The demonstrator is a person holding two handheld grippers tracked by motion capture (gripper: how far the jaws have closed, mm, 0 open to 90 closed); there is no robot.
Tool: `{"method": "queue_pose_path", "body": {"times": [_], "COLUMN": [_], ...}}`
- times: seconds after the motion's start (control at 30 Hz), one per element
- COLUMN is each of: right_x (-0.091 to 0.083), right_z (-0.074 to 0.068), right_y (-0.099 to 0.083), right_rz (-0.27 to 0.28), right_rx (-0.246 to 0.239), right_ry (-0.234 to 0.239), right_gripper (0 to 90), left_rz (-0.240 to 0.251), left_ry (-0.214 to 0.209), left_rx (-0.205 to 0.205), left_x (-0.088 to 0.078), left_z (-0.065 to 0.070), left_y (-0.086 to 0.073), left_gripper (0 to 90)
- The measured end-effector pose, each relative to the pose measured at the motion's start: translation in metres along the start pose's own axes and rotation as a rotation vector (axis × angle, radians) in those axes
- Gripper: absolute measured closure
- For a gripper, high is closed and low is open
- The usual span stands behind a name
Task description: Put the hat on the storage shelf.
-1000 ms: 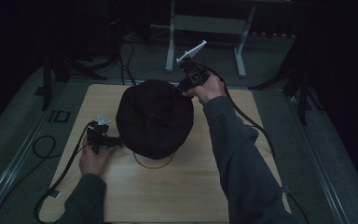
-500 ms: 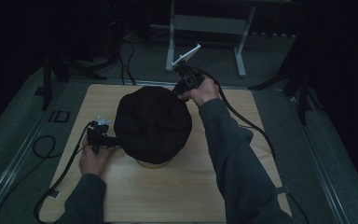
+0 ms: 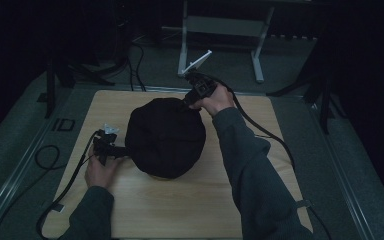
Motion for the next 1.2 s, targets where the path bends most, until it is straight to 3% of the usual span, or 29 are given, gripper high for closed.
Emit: {"method": "queue_pose_path", "body": {"times": [0.27,0.73,0.93,1.2], "right_x": [-0.005,-0.004,-0.006,-0.01], "right_z": [0.0,-0.001,-0.003,0.002], "right_y": [0.0,-0.012,-0.025,-0.041], "right_rz": [0.013,-0.052,-0.085,-0.123], "right_rx": [-0.008,-0.084,-0.153,-0.194], "right_ry": [0.0,-0.034,-0.086,-0.145], "right_gripper": [59.4,59.7,58.5,57.9], "left_rz": [0.0,-0.001,-0.001,-0.001], "left_ry": [0.0,-0.002,-0.002,-0.002], "left_rx": [-0.001,0.001,0.002,0.002], "left_x": [0.0,0.0,0.0,0.0], "left_z": [0.0,0.0,0.0,0.0], "left_y": [0.0,0.0,0.0,0.0], "left_gripper": [3.7,3.7,3.8,3.8]}}
Point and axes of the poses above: each handheld gripper's, and its own axes: x roughly forward along the jaws, y roughly out of its top, z roughly to its right, the point moved 8 cm from there along x, roughly forward along the jaws, and after that the axes turned 1 degree about x, right-handed, at the moved point
